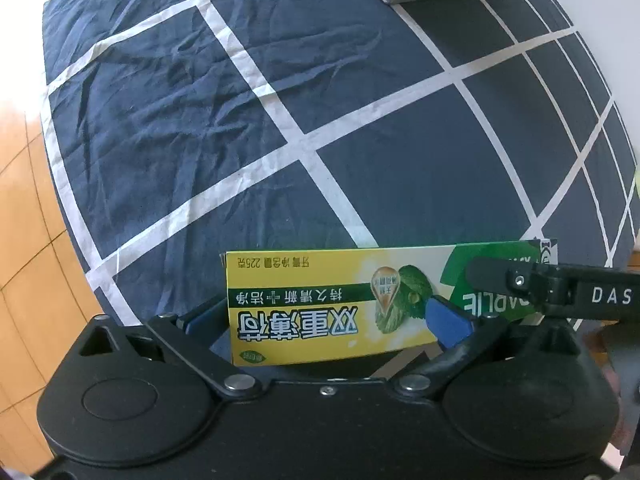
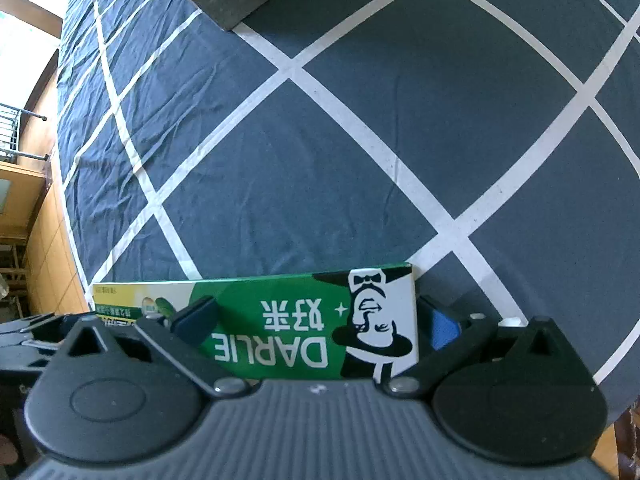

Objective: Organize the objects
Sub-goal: 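Lift the toothpaste box with both grippers and carry it over the cardboard box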

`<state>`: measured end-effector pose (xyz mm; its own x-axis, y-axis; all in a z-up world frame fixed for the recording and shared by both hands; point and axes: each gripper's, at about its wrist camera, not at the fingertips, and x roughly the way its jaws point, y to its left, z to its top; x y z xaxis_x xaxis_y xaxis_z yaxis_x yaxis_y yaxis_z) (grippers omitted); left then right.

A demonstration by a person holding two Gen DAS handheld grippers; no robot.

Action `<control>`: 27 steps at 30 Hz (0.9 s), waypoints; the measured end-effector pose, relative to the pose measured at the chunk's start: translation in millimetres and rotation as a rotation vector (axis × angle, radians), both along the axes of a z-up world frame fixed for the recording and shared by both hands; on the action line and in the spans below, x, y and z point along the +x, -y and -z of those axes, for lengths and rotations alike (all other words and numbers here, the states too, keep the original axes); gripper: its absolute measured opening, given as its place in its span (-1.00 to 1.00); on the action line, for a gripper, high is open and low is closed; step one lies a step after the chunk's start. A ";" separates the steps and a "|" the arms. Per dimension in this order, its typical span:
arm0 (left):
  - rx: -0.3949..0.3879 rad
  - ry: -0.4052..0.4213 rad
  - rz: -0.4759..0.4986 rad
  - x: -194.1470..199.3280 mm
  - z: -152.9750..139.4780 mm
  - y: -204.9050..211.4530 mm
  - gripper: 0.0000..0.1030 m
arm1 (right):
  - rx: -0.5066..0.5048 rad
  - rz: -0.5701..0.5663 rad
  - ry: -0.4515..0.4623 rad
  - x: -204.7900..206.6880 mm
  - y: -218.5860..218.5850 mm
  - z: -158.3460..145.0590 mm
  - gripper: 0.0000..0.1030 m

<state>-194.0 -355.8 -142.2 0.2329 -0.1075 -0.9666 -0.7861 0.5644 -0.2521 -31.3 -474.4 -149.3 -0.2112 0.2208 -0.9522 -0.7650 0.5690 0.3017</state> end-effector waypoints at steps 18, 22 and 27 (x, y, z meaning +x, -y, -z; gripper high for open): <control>0.062 -0.025 0.089 5.4 -26.6 -3.4 0.98 | 0.037 0.057 -0.013 -6.4 9.4 -16.0 1.00; 0.093 -0.013 0.105 4.7 -44.8 -10.4 0.98 | 0.068 0.076 -0.003 -9.2 7.6 -32.9 1.00; 0.123 0.010 0.138 5.6 -65.7 -25.3 0.98 | 0.103 0.109 0.016 -13.3 0.9 -56.6 1.00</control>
<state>-188.4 -330.5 -76.4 0.2334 -0.0198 -0.9722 -0.6970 0.6937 -0.1814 -44.6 -475.3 -92.7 -0.1653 0.3379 -0.9265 -0.7055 0.6160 0.3505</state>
